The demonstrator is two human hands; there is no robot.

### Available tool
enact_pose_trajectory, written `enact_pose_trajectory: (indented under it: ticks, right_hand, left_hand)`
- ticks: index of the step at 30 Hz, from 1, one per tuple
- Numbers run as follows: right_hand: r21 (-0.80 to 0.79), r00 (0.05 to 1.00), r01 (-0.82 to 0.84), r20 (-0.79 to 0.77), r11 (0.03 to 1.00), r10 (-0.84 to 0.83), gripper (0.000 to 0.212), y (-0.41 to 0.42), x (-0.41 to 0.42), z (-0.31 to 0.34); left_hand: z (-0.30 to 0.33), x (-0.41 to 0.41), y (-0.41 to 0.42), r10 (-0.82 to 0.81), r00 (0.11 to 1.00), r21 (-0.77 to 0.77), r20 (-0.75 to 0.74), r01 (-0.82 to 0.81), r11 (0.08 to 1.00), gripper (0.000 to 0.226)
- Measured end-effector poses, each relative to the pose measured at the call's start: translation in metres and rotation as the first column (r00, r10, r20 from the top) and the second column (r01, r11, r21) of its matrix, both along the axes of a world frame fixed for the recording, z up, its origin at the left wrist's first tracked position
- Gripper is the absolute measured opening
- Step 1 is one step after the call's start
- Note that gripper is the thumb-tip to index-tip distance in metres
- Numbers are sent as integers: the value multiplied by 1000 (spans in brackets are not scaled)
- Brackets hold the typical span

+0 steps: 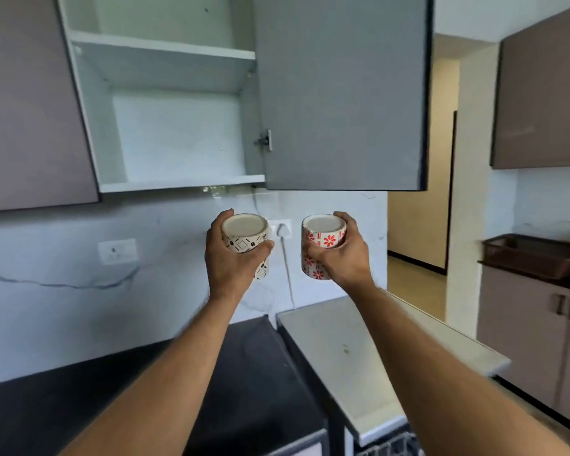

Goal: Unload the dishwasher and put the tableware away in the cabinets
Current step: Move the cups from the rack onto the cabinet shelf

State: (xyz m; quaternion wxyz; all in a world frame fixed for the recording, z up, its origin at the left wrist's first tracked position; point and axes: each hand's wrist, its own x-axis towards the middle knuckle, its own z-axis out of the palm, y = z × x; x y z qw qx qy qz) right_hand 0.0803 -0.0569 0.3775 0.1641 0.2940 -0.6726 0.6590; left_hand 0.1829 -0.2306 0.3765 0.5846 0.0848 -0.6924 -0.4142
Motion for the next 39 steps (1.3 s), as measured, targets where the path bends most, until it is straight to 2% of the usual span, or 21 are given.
enact_pose_trajectory:
  ticks: [11,21,26,31,34,39]
  right_hand:
    - [-113,993,-36,-119,993,22,76,-159,-6,115]
    - [-66,982,-6,-191,998,-7,87,-251,-52,197]
    - [-32,979,0,-206,999,-7,89,-285,-88,220]
    - [-20,984,-2,-176,1000,-2,86,-325,-141,235]
    - [24,988,-14,-150,1000,17,88,-353,-173,243]
    - [93,977,129,-184,987,-110,91,-400,-215,266]
  left_hand:
    - [103,18,-140,52,996,42,-76,-49,998,83]
    - [178,-25,-220,50,999,29,-19,-49,998,82]
    - [199,-64,-252,38,999,83,-14,-37,996,78]
    - [209,-115,-286,34,998,99,48,-38,994,79]
    - [220,-145,-303,65,988,81,141,-77,994,80]
    - [250,-191,-330,143,944,23,296,-157,987,49]
